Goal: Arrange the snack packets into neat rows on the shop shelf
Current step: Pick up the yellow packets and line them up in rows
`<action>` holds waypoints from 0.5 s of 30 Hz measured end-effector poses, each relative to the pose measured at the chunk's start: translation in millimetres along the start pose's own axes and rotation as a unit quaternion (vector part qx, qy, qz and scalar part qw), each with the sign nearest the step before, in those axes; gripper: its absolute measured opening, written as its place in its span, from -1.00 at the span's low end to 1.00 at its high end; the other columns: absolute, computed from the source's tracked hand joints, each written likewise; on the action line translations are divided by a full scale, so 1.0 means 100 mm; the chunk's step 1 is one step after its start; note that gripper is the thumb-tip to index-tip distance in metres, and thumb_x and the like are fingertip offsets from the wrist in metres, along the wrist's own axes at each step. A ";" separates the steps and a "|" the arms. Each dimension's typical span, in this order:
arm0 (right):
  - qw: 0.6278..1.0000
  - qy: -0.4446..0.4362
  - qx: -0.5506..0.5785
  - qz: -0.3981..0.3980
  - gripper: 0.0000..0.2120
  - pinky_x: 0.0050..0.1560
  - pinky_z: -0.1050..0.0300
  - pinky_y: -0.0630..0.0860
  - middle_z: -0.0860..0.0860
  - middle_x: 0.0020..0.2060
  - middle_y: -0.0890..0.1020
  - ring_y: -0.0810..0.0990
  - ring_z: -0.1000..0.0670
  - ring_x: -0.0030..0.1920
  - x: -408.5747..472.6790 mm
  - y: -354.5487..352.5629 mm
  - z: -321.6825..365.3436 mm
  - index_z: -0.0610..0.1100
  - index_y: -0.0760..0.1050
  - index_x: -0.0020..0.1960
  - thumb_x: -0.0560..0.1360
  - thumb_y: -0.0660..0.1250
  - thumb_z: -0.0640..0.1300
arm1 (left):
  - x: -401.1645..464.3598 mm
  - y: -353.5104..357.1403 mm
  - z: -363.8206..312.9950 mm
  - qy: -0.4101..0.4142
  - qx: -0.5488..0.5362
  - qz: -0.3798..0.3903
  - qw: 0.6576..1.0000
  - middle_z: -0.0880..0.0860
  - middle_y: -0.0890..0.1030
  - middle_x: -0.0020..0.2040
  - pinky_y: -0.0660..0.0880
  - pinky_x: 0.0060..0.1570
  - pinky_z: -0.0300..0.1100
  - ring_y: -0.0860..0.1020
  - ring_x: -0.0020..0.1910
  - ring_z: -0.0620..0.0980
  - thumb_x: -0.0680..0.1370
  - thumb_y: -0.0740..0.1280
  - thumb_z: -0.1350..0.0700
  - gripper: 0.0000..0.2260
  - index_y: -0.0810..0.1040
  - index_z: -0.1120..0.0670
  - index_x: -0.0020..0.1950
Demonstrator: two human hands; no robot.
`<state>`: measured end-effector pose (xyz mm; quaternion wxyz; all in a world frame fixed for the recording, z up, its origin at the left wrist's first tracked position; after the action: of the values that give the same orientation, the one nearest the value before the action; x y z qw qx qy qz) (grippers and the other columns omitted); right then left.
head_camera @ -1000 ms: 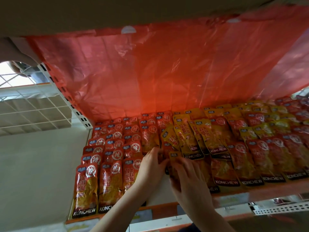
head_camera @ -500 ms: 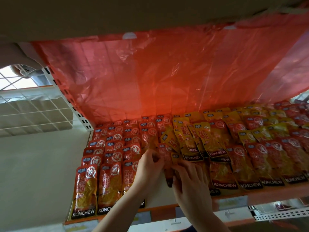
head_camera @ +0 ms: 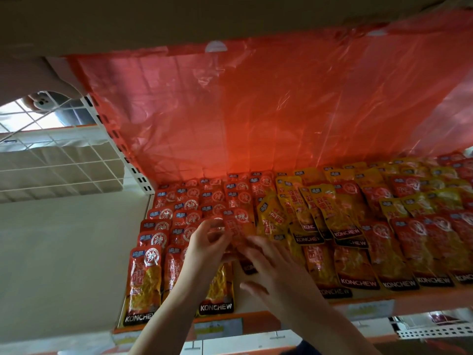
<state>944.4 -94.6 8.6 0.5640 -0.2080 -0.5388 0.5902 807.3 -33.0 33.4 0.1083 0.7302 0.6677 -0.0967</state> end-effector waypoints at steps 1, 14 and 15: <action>1.000 0.006 -0.003 -0.016 -0.47 0.05 0.15 0.57 0.04 0.23 0.42 0.50 0.02 0.18 0.04 0.00 0.00 -0.03 0.35 0.29 0.39 0.28 0.16 | -0.01 0.01 -0.01 0.006 -0.006 0.007 1.000 0.11 0.67 -0.17 0.56 -0.31 -0.24 0.66 -0.20 -0.01 0.55 0.28 0.27 -0.88 0.51 0.13 0.06; 0.998 0.024 -0.061 -0.009 -0.68 -0.24 0.19 0.60 0.05 0.01 0.60 0.60 0.03 -0.05 0.29 0.15 -0.12 -0.06 0.55 0.13 0.40 0.36 -0.02 | 0.22 -0.04 -0.10 0.157 0.375 -0.024 0.913 -0.08 0.61 0.04 0.50 -0.16 -0.38 0.57 -0.08 -0.12 0.58 0.21 0.18 -0.77 0.55 -0.01 0.18; 0.998 0.022 -0.061 -0.002 -0.67 -0.24 0.19 0.60 0.05 0.01 0.60 0.60 0.04 -0.05 0.29 0.16 -0.12 -0.06 0.55 0.11 0.37 0.40 -0.02 | 0.21 -0.06 -0.10 0.169 0.380 -0.035 0.909 -0.08 0.61 0.06 0.53 -0.07 -0.26 0.56 -0.03 -0.13 0.58 0.22 0.17 -0.78 0.56 -0.01 0.16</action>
<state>939.5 -60.6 0.9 0.5632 -0.2533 -0.5618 0.5505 803.2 -9.6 36.5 -0.2952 0.6978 0.6137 -0.2219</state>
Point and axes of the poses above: each hand's wrist, its own x-axis towards the middle knuckle, its own y-axis out of the palm, z = x × y, the point moved 3 cm from there along x, towards the middle knuckle
